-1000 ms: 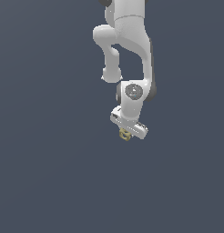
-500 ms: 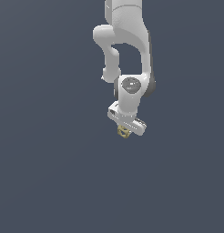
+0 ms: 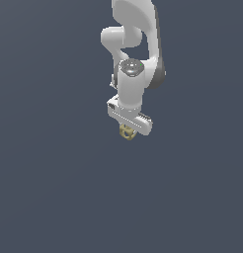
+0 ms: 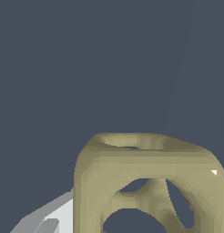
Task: Pick up the object and move it to a goal position.
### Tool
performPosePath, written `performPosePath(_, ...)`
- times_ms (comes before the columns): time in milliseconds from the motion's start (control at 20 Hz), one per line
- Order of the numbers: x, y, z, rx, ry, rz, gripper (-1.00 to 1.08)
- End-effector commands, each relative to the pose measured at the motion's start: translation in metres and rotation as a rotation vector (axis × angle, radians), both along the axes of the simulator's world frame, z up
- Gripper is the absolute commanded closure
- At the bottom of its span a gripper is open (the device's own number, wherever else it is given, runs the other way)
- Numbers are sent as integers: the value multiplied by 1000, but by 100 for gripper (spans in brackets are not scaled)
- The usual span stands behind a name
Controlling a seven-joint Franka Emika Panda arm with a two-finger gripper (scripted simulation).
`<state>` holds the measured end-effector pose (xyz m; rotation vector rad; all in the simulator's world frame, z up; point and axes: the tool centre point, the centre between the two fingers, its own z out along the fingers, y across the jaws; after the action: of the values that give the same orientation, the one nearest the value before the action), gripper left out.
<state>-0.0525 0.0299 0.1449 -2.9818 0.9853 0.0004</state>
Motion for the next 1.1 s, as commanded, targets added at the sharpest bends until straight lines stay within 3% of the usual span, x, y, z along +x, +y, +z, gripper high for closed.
performPosePath(0, -3, -13, 27, 1, 0, -1, 108)
performPosePath(1050, -24, -123, 252, 0, 0, -2, 108)
